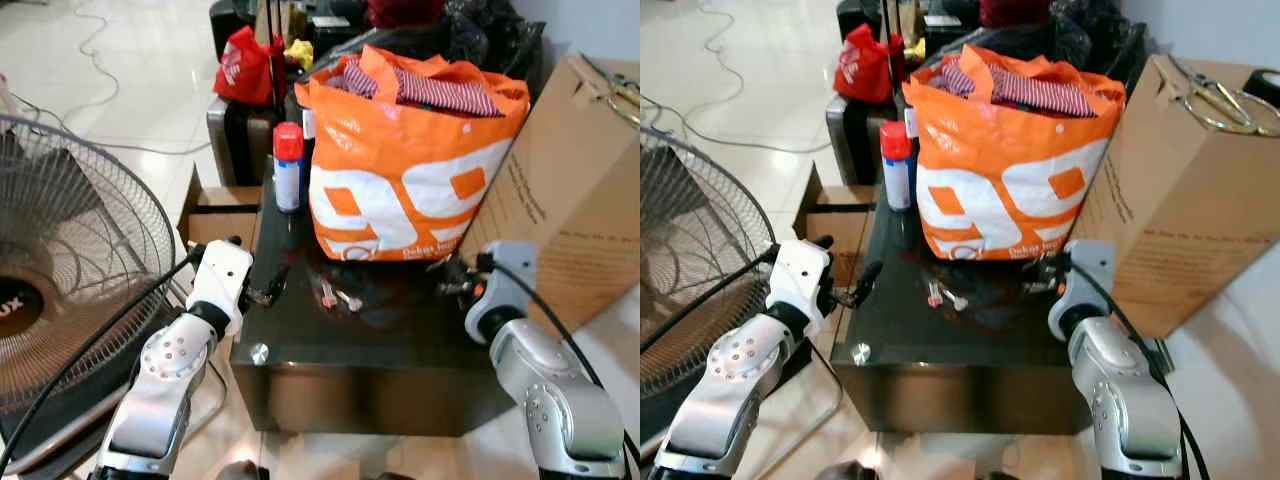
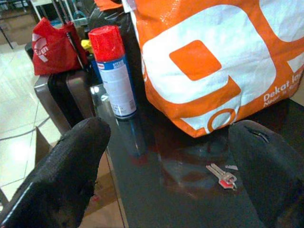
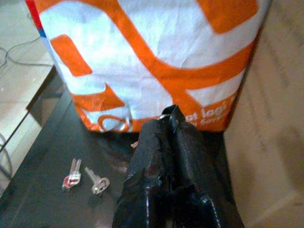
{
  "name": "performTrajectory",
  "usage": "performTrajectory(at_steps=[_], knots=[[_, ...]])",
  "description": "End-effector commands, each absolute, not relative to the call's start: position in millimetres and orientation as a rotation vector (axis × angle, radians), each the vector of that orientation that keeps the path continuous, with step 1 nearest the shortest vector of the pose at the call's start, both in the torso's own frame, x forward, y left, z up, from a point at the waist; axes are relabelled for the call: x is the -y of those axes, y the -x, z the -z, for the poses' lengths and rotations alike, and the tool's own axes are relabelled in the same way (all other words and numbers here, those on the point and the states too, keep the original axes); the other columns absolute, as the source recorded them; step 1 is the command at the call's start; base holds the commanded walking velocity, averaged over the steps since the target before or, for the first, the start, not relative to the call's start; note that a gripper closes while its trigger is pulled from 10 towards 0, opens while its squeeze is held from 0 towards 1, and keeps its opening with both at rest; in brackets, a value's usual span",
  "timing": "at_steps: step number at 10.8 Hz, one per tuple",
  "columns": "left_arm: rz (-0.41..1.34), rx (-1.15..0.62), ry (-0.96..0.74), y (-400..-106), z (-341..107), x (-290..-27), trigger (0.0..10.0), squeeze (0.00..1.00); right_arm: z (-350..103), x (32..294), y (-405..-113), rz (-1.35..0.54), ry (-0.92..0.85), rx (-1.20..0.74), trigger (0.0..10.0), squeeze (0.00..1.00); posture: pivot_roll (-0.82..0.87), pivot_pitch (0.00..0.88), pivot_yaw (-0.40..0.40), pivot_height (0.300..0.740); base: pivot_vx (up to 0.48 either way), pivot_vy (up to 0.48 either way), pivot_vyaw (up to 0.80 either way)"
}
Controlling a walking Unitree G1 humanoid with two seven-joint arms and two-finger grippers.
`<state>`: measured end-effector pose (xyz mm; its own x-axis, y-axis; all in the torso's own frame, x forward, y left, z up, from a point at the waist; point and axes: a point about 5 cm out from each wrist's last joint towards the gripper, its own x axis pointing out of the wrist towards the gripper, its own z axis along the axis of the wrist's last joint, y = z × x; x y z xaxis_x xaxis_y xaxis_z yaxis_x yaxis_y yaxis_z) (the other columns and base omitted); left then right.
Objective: Hang keys on a hook
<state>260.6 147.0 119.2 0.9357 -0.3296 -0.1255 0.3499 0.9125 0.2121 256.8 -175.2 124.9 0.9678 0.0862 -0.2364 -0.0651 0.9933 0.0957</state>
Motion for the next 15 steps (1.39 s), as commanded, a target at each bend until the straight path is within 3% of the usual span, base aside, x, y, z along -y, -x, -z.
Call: performTrajectory(at_steps=[1,6,11,15], knots=[[0.336,-0.096,-0.244,-259,-118,-147,10.0,0.00,-130,176,-258,-0.069,-0.062,-0.175,10.0,0.00,0.00,0.000,-0.047,0.740,-0.307,0.000,0.00],[0.318,-0.086,-0.240,-261,-118,-147,10.0,0.00,-124,174,-260,-0.065,-0.091,-0.200,10.0,0.00,-0.01,0.000,-0.052,0.740,-0.288,0.000,0.00],[0.326,-0.086,-0.296,-262,-113,-151,10.0,0.00,-114,176,-259,-0.076,0.011,-0.255,10.0,0.00,0.00,0.000,-0.030,0.740,-0.158,0.000,0.00],[0.363,-0.062,-0.352,-266,-119,-160,10.0,0.00,-104,172,-248,-0.029,0.012,-0.262,10.0,0.00,0.01,0.000,0.064,0.740,0.000,0.000,0.00]])
